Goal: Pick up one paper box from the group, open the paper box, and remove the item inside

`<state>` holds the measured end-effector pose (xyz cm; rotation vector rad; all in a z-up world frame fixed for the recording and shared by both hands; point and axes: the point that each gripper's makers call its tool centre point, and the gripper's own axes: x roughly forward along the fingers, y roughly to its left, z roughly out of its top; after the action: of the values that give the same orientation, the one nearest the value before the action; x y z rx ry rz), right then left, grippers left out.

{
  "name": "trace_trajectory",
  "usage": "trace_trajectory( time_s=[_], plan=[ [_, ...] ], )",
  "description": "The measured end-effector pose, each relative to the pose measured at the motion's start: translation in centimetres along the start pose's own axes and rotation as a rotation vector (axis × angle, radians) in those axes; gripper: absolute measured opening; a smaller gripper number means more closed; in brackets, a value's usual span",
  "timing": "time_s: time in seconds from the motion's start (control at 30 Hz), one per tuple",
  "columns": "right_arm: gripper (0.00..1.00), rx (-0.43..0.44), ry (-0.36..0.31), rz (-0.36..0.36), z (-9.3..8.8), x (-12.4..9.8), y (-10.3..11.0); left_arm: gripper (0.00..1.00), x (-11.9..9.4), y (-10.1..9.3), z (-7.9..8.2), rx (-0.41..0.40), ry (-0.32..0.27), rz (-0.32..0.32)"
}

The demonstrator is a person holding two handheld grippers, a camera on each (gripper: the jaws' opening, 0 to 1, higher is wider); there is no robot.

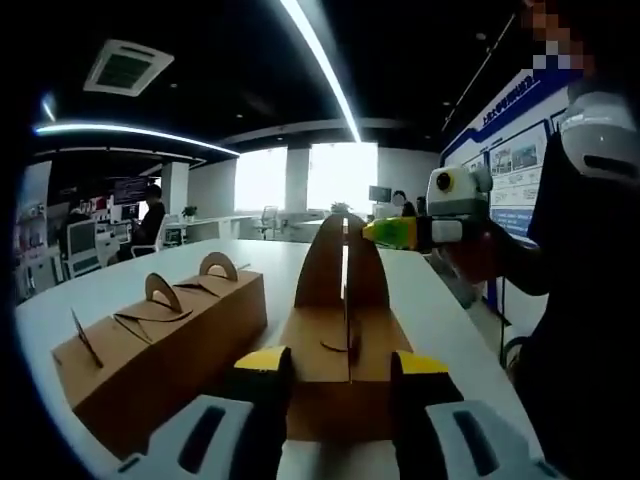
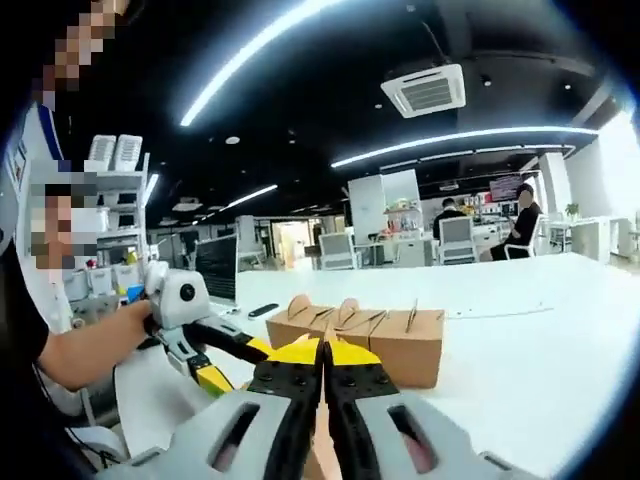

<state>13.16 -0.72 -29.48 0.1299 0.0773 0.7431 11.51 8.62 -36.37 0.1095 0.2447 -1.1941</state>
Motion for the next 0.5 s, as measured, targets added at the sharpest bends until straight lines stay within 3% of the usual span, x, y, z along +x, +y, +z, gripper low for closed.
trace_trajectory(
  time_s=[0.27, 0.5],
  plan=[
    [0.03, 0.055, 0.006, -0.012, -0.2, -0.2, -1.1, 0.41, -0.1, 0.1, 0.0, 0.002, 0.001, -0.008],
    [0.03, 0.049, 0.02, -0.062, -0.8, -0.6, -2.5, 0.39, -0.1, 0.1, 0.2, -0.005, -0.024, -0.009]
  ],
)
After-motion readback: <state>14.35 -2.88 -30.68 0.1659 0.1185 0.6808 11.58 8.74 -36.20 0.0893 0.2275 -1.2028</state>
